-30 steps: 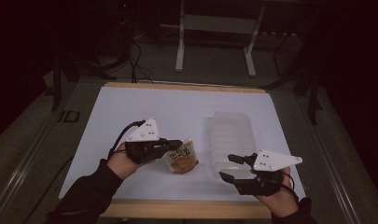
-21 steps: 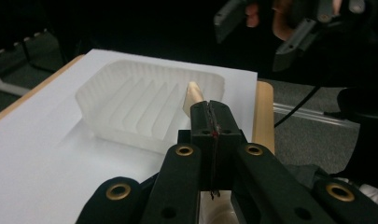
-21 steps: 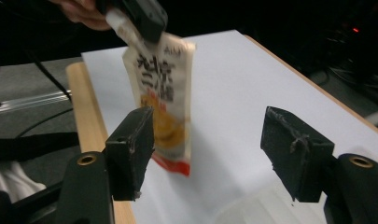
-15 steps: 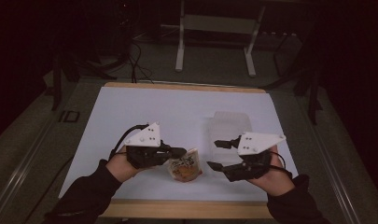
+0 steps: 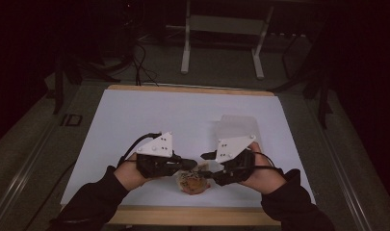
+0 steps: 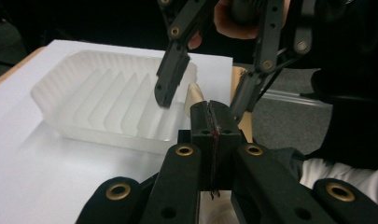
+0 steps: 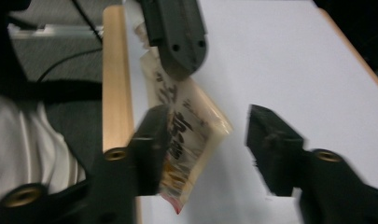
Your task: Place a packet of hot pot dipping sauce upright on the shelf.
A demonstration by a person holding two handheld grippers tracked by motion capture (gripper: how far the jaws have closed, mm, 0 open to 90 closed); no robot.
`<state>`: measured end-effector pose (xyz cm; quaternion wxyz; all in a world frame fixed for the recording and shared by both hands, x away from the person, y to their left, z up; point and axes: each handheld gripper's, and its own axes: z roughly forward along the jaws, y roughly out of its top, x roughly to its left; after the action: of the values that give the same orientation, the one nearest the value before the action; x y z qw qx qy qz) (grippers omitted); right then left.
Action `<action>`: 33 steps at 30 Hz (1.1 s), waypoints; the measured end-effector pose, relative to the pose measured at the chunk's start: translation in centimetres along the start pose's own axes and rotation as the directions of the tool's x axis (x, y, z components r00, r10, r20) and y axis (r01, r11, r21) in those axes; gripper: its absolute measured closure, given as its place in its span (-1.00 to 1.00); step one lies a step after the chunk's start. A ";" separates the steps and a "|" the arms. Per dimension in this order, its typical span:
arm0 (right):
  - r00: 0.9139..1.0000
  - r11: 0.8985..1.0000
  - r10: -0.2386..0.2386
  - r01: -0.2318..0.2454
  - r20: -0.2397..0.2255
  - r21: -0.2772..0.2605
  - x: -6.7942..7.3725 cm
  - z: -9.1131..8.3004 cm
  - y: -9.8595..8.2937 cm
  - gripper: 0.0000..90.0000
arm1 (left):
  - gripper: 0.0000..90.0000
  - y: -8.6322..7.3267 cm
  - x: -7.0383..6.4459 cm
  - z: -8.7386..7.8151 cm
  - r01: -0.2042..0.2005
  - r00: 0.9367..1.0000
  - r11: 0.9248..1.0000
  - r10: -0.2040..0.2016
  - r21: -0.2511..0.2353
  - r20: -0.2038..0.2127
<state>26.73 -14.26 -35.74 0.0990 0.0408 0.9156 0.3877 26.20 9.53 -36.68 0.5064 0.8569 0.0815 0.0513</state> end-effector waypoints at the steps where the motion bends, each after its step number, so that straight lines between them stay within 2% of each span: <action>1: 1.000 1.000 -0.009 0.009 -0.008 0.007 -0.1 0.1 0.1 0.30 | 1.00 0.0 0.0 0.1 0.004 1.000 1.000 -0.004 -0.003 0.002; 3: 1.000 1.000 -0.008 0.008 -0.019 0.013 -0.1 0.1 0.2 0.37 | 1.00 0.0 0.0 0.1 0.005 1.000 1.000 -0.005 -0.003 0.006; 4: 0.999 0.999 -0.015 0.016 -0.037 0.033 -0.2 0.3 0.3 0.49 | 1.00 0.1 0.1 0.2 0.003 1.000 1.000 -0.003 0.005 0.005; 7: 0.999 0.998 -0.015 0.018 -0.049 0.057 -0.3 0.3 0.3 0.67 | 1.00 0.0 0.1 0.2 -0.001 1.000 1.000 0.001 0.009 -0.002; 8: 0.999 0.998 -0.015 0.018 -0.049 0.057 -0.3 0.3 0.3 0.67 | 1.00 0.0 0.1 0.2 -0.001 1.000 1.000 0.001 0.009 -0.002; 9: 0.998 0.997 -0.008 0.013 -0.069 0.072 -0.4 0.3 0.3 0.85 | 1.00 0.0 0.1 0.2 0.002 1.000 1.000 -0.002 0.007 0.001; 15: 0.996 0.996 -0.013 0.020 -0.089 0.085 -0.4 0.2 0.5 0.97 | 0.99 0.0 0.1 0.1 0.000 1.000 1.000 0.000 0.004 0.014; 19: 0.992 0.997 -0.006 0.016 -0.128 0.074 -0.5 -0.1 0.6 0.99 | 0.99 0.3 -0.2 -0.1 -0.005 1.000 1.000 0.005 -0.003 0.018; 22: 0.991 0.998 -0.004 0.013 -0.133 0.066 -0.6 -0.5 0.8 0.99 | 0.96 0.5 -0.4 -0.3 -0.017 1.000 1.000 0.017 -0.010 0.021; 23: 0.991 0.998 -0.003 0.012 -0.136 0.062 -0.6 -0.6 0.8 0.99 | 0.88 0.5 -0.4 -0.4 -0.014 1.000 1.000 0.015 -0.021 0.019; 25: 0.991 0.998 -0.006 0.013 -0.130 0.054 -0.7 -0.8 0.8 0.99 | 0.56 0.6 -0.3 -0.6 -0.004 1.000 1.000 0.004 -0.028 -0.004; 26: 0.991 0.998 -0.006 0.013 -0.130 0.054 -0.7 -0.8 0.8 0.99 | 0.47 0.6 -0.3 -0.6 -0.004 1.000 1.000 0.004 -0.028 -0.004; 27: 0.991 0.999 -0.004 0.010 -0.131 0.048 -0.9 -0.9 0.8 0.99 | 0.47 0.6 -0.3 -0.6 -0.004 1.000 1.000 0.004 -0.028 -0.004; 28: 0.993 0.999 -0.001 0.006 -0.117 0.038 -1.2 -1.3 0.8 0.99 | 0.27 0.5 -0.2 -1.1 -0.006 1.000 0.999 0.005 -0.046 -0.018; 31: 0.995 0.999 0.003 0.000 -0.100 0.032 -1.7 -1.9 0.7 0.99 | 0.09 0.5 -0.1 -2.3 0.010 0.999 0.995 -0.015 -0.101 -0.047; 32: 0.995 0.999 0.003 0.000 -0.100 0.032 -1.7 -1.9 0.7 0.99 | 0.04 0.5 -0.1 -2.3 0.010 0.999 0.995 -0.015 -0.101 -0.047; 33: 0.996 1.000 -0.003 0.005 -0.089 0.024 -2.0 -2.3 0.6 0.99 | 0.02 0.5 0.0 -3.0 0.021 0.997 0.990 -0.031 -0.138 -0.068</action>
<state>28.20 -15.75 -33.47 0.0584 0.0229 0.9238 0.3777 25.71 11.85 -34.83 0.5616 0.8166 0.1066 0.0804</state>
